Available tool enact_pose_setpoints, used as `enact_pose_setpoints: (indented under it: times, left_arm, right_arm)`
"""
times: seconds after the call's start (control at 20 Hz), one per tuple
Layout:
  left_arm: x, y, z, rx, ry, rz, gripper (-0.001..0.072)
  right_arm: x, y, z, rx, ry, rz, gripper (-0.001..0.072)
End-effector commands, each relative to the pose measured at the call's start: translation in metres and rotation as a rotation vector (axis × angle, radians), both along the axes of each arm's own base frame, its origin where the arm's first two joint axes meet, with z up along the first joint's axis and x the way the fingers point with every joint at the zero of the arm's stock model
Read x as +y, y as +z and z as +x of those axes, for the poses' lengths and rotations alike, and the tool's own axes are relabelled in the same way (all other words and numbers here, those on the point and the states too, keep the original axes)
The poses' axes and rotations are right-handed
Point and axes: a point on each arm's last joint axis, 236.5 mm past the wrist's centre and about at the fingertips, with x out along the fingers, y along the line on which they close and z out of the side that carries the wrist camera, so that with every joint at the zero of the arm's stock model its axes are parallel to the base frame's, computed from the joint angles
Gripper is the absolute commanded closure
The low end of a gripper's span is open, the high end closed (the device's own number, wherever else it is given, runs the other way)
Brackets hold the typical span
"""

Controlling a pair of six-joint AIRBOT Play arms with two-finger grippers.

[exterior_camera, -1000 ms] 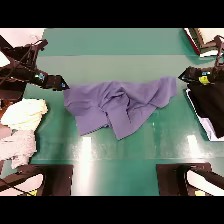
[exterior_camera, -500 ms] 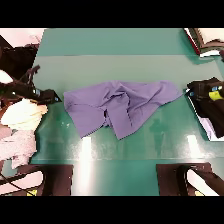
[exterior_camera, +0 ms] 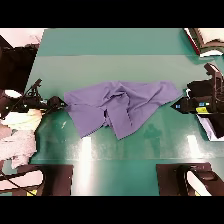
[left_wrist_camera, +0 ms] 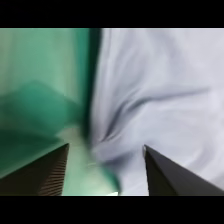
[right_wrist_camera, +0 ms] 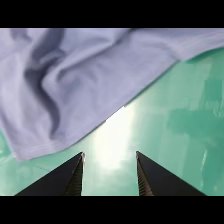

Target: Fold the shirts.

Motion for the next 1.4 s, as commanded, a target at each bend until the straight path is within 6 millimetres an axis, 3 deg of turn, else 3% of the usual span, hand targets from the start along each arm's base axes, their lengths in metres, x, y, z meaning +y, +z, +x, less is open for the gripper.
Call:
enact_pose_setpoints:
  times: [0.0, 0.15, 0.2, 0.3, 0.45, 0.55, 0.7, 0.75, 0.8, 0.95, 1.1, 1.35]
  left_arm:
    - [-0.002, -0.011, 0.004, 0.008, 0.025, -0.022, 0.016]
    - [-0.015, -0.011, 0.005, -0.006, -0.011, -0.01, 0.0175]
    - [-0.022, -0.011, 0.003, -0.004, -0.032, -0.012, 0.0267]
    - [-0.035, -0.011, -0.004, 0.009, -0.08, -0.026, 0.0329]
    - [-0.042, -0.01, -0.021, 0.049, -0.146, -0.044, 0.0678]
    - [-0.043, -0.004, -0.024, 0.057, -0.183, -0.045, 0.0682]
    - [-0.043, 0.027, -0.011, 0.004, -0.236, -0.04, 0.0682]
    - [-0.043, 0.04, -0.003, -0.032, -0.244, -0.033, 0.0682]
    - [-0.042, 0.053, 0.003, -0.063, -0.253, -0.027, 0.0682]
    - [-0.043, 0.078, 0.013, -0.118, -0.275, -0.019, 0.0682]
    - [-0.043, 0.081, 0.014, -0.117, -0.271, -0.022, 0.0681]
    - [-0.045, 0.081, 0.01, -0.103, -0.284, -0.032, 0.0682]
  right_arm:
    - [0.007, 0.005, -0.001, -0.031, 0.003, 0.015, 0.0344]
    - [0.007, 0.0, 0.0, -0.005, -0.006, 0.023, 0.0344]
    - [0.008, -0.003, -0.001, 0.011, -0.003, 0.024, 0.0344]
    - [0.009, -0.01, -0.005, 0.053, 0.005, 0.027, 0.0344]
    - [0.01, -0.017, -0.01, 0.107, -0.004, 0.038, 0.0344]
    - [0.011, -0.022, -0.012, 0.16, -0.063, 0.068, 0.0344]
    - [0.036, -0.048, -0.026, 0.225, -0.091, 0.147, 0.0341]
    - [0.053, -0.06, -0.035, 0.247, -0.086, 0.186, 0.0309]
    - [0.071, -0.072, -0.043, 0.271, -0.085, 0.229, 0.0208]
    - [0.127, -0.105, -0.068, 0.355, -0.111, 0.377, 0.0192]
    - [0.17, -0.124, -0.07, 0.354, -0.169, 0.477, 0.0195]
    - [0.212, -0.151, -0.077, 0.389, -0.128, 0.418, 0.0197]
